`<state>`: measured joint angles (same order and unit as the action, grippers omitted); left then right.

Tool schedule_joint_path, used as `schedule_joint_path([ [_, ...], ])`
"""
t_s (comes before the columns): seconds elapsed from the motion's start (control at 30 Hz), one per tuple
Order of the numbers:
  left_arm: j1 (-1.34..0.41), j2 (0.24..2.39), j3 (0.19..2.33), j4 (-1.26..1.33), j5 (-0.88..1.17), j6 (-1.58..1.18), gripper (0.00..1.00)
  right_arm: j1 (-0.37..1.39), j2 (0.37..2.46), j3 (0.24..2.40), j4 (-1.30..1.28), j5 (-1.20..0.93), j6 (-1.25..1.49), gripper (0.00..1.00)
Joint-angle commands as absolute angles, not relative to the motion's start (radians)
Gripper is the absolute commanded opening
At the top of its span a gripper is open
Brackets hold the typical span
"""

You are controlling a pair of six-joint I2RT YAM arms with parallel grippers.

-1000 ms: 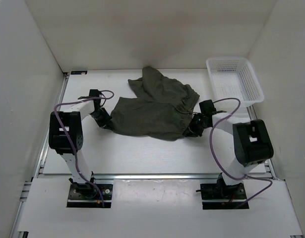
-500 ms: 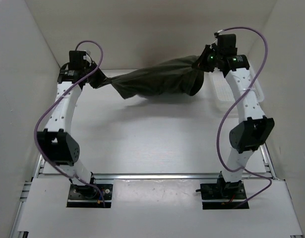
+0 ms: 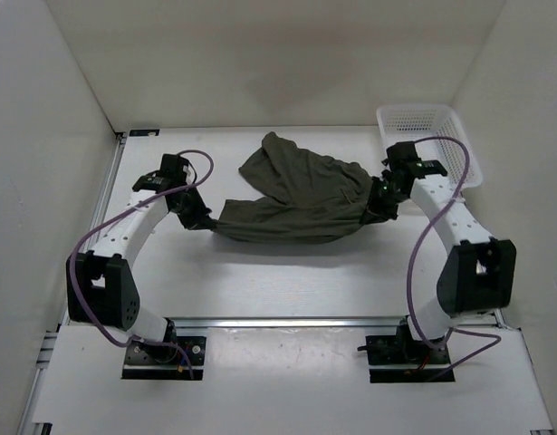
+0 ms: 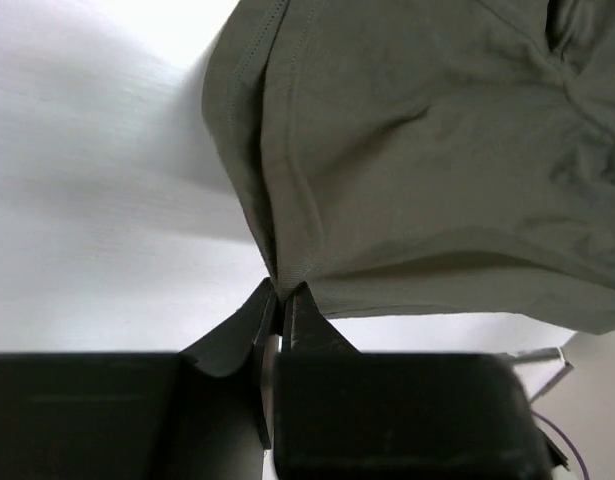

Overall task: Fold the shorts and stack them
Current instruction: Flatten the shorts out

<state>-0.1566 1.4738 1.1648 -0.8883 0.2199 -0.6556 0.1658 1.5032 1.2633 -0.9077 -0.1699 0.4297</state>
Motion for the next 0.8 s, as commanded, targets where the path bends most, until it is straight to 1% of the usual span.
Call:
schedule_joint_path([
  [0.0, -0.161, 1.474, 1.200, -0.842, 0.146, -0.663, 0.10, 0.158, 1.668, 1.370, -0.813, -0.251, 0.394, 0.16],
  [0.07, -0.161, 1.483, 1.215, -0.842, 0.146, -0.663, 0.10, 0.158, 1.802, 1.475, -0.827, -0.279, 0.385, 0.18],
  [0.13, -0.161, 1.493, 1.226, -0.842, 0.146, -0.653, 0.10, 0.158, 1.822, 1.494, -0.827, -0.297, 0.394, 0.24],
  [0.17, -0.161, 1.493, 1.226, -0.842, 0.146, -0.653, 0.10, 0.158, 1.798, 1.494, -0.816, -0.298, 0.409, 0.35],
  [0.23, -0.161, 1.470, 1.226, -0.842, 0.146, -0.653, 0.10, 0.158, 1.741, 1.415, -0.779, -0.259, 0.437, 0.50],
  [0.27, -0.161, 1.470, 1.226, -0.842, 0.146, -0.653, 0.10, 0.158, 1.705, 1.384, -0.770, -0.233, 0.437, 0.59],
  [0.3, -0.161, 1.470, 1.215, -0.842, 0.146, -0.653, 0.10, 0.158, 1.627, 1.350, -0.759, -0.188, 0.452, 0.67],
  [0.33, -0.161, 1.470, 1.215, -0.842, 0.146, -0.653, 0.10, 0.158, 1.587, 1.285, -0.743, -0.170, 0.453, 0.70],
  [0.37, -0.161, 1.470, 1.215, -0.842, 0.146, -0.653, 0.10, 0.158, 1.507, 1.252, -0.742, -0.155, 0.466, 0.75],
  [0.4, -0.161, 1.470, 1.215, -0.842, 0.146, -0.653, 0.10, 0.158, 1.467, 1.223, -0.729, -0.140, 0.478, 0.77],
  [0.57, -0.181, 1.489, 1.215, -0.842, 0.137, -0.653, 0.10, 0.158, 1.226, 1.054, -0.693, -0.091, 0.550, 0.76],
  [0.6, -0.181, 1.489, 1.215, -0.842, 0.137, -0.653, 0.10, 0.158, 1.204, 1.002, -0.680, -0.091, 0.561, 0.73],
  [0.77, -0.181, 1.500, 1.215, -0.842, 0.137, -0.653, 0.10, 0.158, 1.169, 0.891, -0.646, -0.155, 0.644, 0.63],
])
